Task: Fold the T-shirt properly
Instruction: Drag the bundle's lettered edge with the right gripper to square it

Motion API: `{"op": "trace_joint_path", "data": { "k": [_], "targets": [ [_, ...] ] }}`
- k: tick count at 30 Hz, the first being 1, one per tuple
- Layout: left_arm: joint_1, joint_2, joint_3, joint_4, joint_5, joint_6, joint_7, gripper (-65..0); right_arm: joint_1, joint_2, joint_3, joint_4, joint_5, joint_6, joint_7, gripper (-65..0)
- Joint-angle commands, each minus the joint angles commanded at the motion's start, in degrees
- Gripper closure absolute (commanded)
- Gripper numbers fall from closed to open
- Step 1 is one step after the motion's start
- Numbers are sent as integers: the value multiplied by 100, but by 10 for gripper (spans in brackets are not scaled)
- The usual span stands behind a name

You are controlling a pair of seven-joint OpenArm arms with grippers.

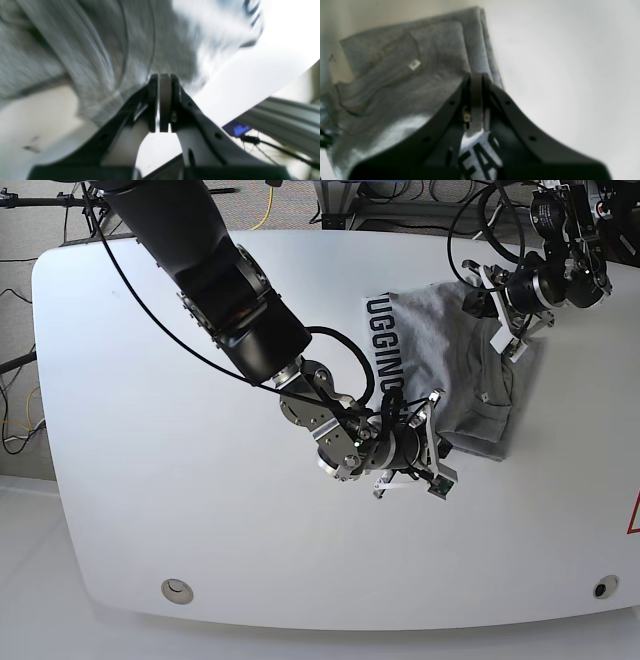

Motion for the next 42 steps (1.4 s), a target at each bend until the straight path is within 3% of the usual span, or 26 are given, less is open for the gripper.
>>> {"op": "trace_joint_path", "data": {
  "k": [7, 15, 27, 35, 42],
  "targets": [
    [-53, -18, 18, -695, 53, 0, -79, 0, 0, 0, 0, -554, -44, 0, 264, 0],
    [-325, -26, 9, -1081, 510, 0, -255, 0, -62, 0, 0, -809, -62, 9, 281, 0],
    [-941, -18, 0, -1116, 1169, 0, -316, 0, -457, 658, 18, -782, -9, 9, 158, 0],
    [-1301, -132, 9, -1116, 1503, 0, -703, 0, -615, 975, 18, -774, 0, 9, -202, 0],
    [-1591, -132, 9, -1125, 1978, 0, -774, 0, -1160, 1335, 26, 202, 0, 9, -492, 0]
  ]
}}
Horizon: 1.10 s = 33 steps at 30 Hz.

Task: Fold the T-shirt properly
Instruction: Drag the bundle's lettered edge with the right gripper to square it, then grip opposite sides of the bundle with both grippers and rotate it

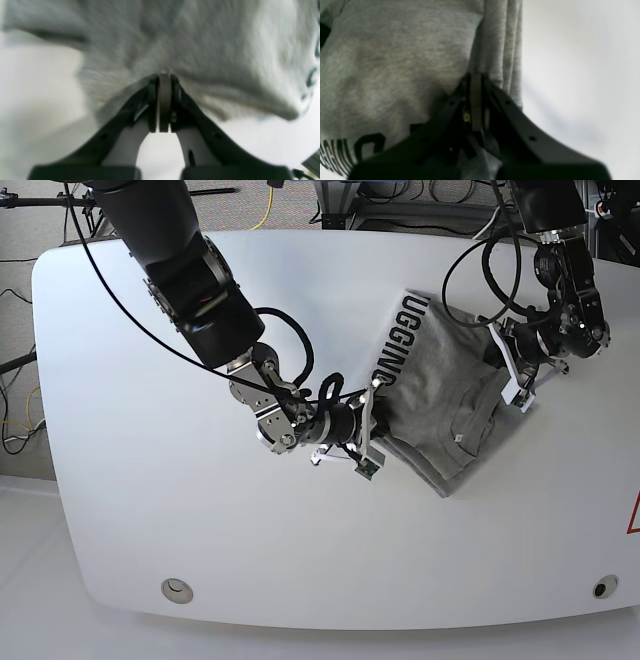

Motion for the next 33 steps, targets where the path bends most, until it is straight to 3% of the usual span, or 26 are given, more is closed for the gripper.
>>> {"op": "trace_joint_path", "data": {
  "k": [3, 11, 21, 27, 33],
  "targets": [
    [-97, 0, 0, 0, 132, 0, -9, 0, -299, 141, 141, 545, 0, 0, -105, 0],
    [-299, 0, 0, -9, 281, 0, -149, 0, -1160, 264, 1187, 1767, -62, 0, -615, 0],
    [-299, 0, 185, -158, 281, 0, -325, 0, -1837, 352, 1371, 2391, -70, -35, -791, 0],
    [-211, 0, 237, -193, 255, 0, -308, 0, -1855, 343, 1371, 2391, -70, -536, -774, 0],
    [105, 9, 246, -158, 246, 0, -308, 0, -1503, 343, 1371, 2409, -9, -686, -774, 0]
  ]
}}
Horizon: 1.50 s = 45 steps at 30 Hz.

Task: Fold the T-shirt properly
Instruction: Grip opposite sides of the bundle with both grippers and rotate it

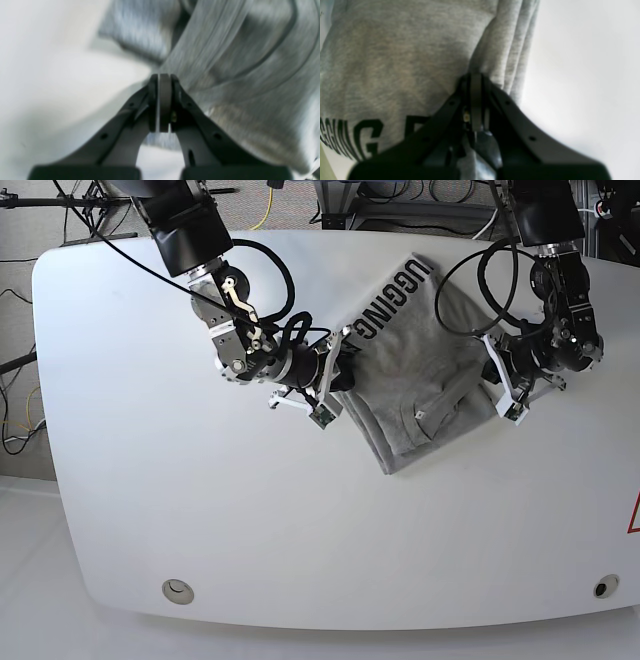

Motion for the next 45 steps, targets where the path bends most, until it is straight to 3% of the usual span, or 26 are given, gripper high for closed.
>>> {"op": "trace_joint_path", "data": {
  "k": [5, 13, 17, 27, 37, 45],
  "targets": [
    [141, 9, -44, 413, 18, 0, 114, 0, 360, -62, 0, 0, 9, 0, -18, 0],
    [237, 44, -53, 1371, 0, 0, 888, 0, 791, -246, 0, -105, -44, -18, -26, 0],
    [237, 185, -123, 1521, 0, 0, 1204, 0, 1020, -352, 0, -360, -44, -185, -26, 0],
    [686, 580, 26, 1486, 26, 0, 1160, 0, 1196, -396, 0, -1336, -62, -202, 132, 0],
    [800, 703, 475, 1002, 18, 0, 1143, 0, 897, 35, -9, -1451, -18, -193, 404, 0],
    [695, 686, 484, 545, 26, 0, 712, 0, 431, 237, -9, -1266, -18, -185, 404, 0]
  ]
}}
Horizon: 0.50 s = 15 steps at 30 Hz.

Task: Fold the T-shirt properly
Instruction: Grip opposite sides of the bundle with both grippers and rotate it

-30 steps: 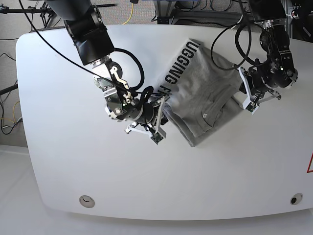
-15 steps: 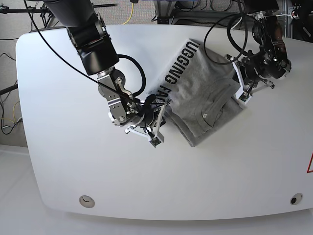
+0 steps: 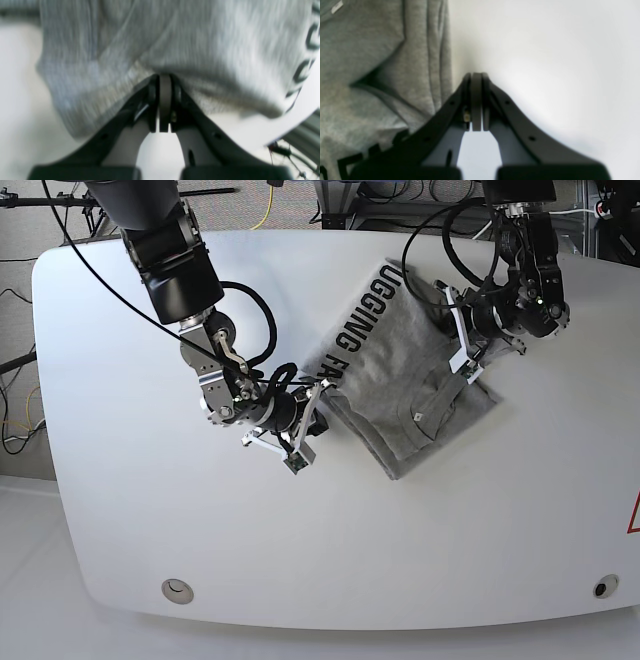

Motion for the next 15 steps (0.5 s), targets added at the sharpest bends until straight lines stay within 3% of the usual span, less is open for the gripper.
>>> {"op": "trace_joint_path", "data": {
  "k": [8, 15],
  "targets": [
    [-396, -149, -9, -545, 9, 0, -132, 0, -580, 158, 0, 703, 26, 0, -18, 0],
    [-774, -290, -18, -809, 9, 0, -273, 0, -905, 202, 0, 1143, 26, 0, -352, 0]
  ]
}}
